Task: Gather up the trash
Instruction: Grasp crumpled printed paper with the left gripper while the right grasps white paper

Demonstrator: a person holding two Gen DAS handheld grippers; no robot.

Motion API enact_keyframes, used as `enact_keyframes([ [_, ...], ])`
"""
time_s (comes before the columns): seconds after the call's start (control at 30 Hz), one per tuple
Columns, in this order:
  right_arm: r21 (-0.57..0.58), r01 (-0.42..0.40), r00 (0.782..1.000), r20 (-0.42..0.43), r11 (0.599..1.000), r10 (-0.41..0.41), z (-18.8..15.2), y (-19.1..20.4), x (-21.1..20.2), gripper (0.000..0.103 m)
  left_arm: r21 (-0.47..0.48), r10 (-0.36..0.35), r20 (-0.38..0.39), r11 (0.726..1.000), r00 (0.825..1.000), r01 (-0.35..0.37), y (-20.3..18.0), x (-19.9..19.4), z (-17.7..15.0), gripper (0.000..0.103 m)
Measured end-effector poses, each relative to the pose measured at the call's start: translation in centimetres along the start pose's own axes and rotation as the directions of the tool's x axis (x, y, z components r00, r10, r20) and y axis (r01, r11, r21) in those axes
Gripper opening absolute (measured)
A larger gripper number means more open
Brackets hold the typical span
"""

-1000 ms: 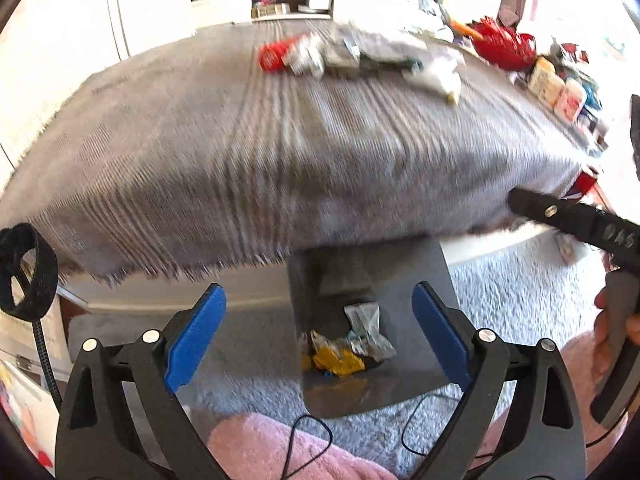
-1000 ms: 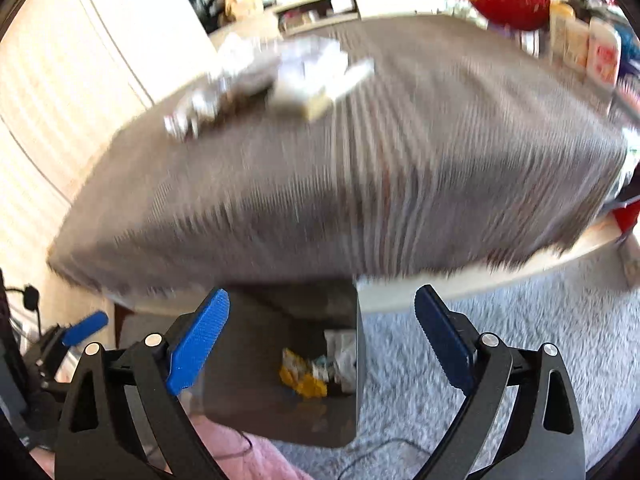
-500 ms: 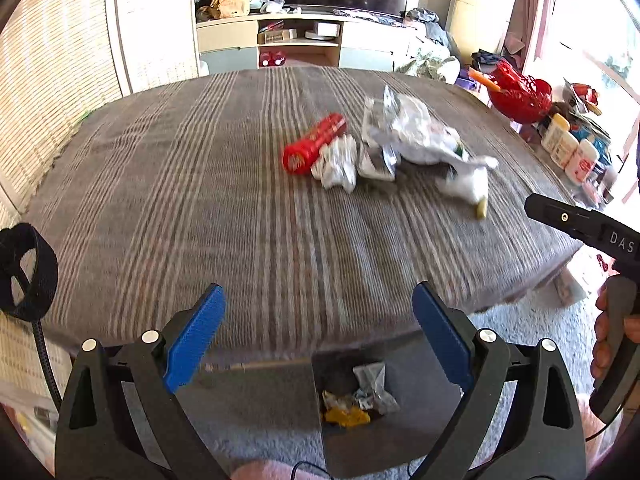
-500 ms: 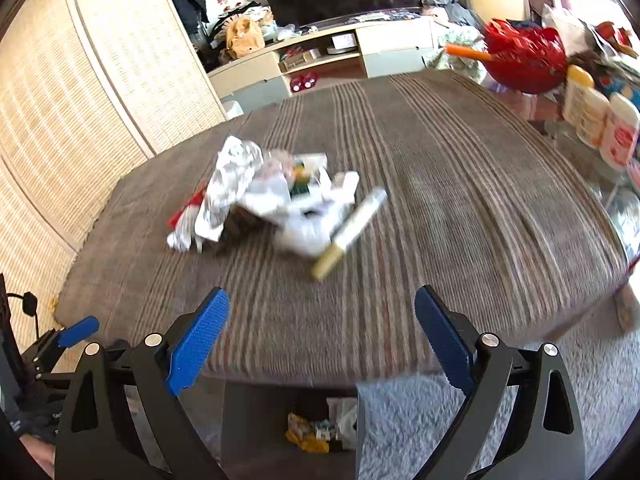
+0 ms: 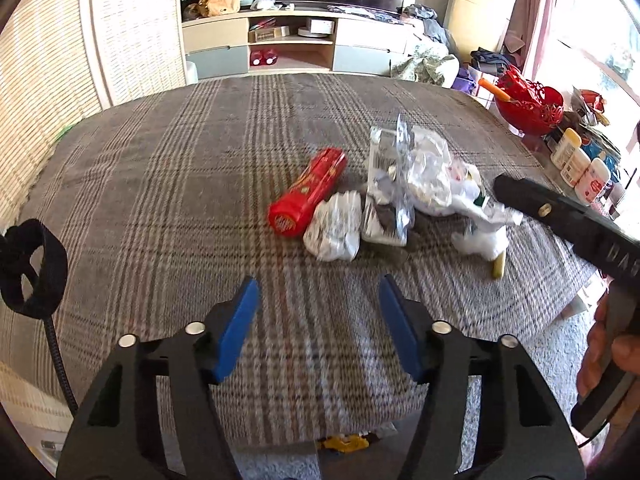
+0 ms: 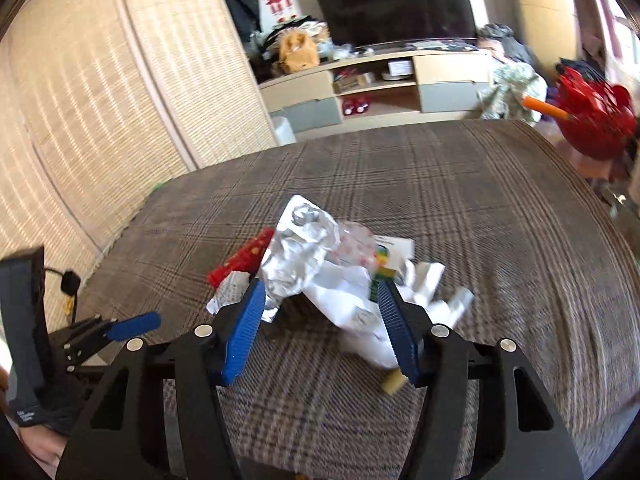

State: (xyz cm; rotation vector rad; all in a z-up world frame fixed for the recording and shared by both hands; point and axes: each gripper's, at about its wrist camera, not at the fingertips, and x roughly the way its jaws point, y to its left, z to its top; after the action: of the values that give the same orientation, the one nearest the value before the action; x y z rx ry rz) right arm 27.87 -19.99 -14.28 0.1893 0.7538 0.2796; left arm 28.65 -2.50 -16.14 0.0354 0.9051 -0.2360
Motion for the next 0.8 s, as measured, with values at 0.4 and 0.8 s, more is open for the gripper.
enact_keyframes([
  [0.4, -0.049, 0.073, 0.994, -0.079, 0.996, -0.076, -1.1, -1.3, 3.0, 0.06, 0.019, -0.013, -0.051, 1.0, 0.999, 0.014, -0.9, 3.9, 1.8, 0.044],
  [0.8, -0.005, 0.083, 0.995, -0.056, 0.996, -0.084, -0.8, -2.8, 2.2, 0.028, 0.024, -0.028, -0.077, 0.999, 0.997, 0.03, -1.3, 5.7, 1.7, 0.012],
])
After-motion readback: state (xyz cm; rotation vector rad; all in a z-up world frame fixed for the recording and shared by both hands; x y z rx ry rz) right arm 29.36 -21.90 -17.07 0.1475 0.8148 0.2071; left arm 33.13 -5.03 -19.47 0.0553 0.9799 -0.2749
